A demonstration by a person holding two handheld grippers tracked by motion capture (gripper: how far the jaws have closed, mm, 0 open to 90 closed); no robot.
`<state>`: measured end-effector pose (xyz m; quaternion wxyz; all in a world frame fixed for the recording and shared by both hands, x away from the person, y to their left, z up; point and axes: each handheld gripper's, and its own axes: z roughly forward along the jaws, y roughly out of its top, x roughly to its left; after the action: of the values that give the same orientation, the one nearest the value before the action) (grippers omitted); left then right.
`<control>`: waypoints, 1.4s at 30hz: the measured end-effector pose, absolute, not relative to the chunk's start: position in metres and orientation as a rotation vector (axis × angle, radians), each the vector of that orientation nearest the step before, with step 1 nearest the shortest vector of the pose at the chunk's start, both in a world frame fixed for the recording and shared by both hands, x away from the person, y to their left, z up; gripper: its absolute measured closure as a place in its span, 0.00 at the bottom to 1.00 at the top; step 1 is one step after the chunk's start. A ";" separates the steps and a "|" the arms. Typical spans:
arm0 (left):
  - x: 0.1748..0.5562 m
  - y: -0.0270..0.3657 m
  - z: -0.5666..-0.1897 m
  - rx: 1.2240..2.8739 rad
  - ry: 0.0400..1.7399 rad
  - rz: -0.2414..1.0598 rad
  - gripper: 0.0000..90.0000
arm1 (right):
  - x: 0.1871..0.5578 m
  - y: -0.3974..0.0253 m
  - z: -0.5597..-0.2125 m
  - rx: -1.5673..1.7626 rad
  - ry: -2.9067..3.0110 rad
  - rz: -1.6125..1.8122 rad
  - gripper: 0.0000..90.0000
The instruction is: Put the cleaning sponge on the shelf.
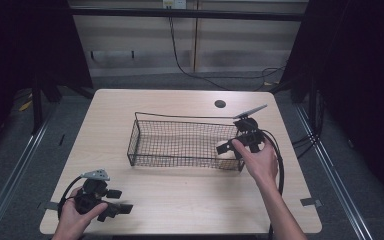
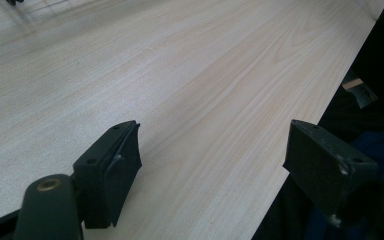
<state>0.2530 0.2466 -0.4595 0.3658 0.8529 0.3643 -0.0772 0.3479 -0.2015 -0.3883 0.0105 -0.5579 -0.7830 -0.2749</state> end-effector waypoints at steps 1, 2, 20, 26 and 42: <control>0.253 0.247 -0.459 2.194 0.937 -0.197 0.24 | 0.346 -0.201 -0.390 -1.726 -2.457 -0.863 0.22; 0.253 0.247 -0.459 2.194 0.936 -0.197 0.24 | 0.344 -0.201 -0.391 -1.717 -2.465 -0.872 0.22; 0.252 0.247 -0.459 2.187 0.940 -0.197 0.24 | 0.304 -0.216 -0.395 -1.634 -2.470 -1.031 0.24; 0.252 0.247 -0.459 2.186 0.947 -0.197 0.24 | 0.287 -0.220 -0.399 -1.643 -2.497 -1.056 0.25; 0.252 0.247 -0.461 2.192 0.956 -0.187 0.24 | 0.253 -0.228 -0.427 -1.646 -2.554 -1.045 0.32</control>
<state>0.2524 0.2468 -0.4606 0.3630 0.8515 0.3714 -0.0727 0.2532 -0.2279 -0.4274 -0.0357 -0.5121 -0.7943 -0.3249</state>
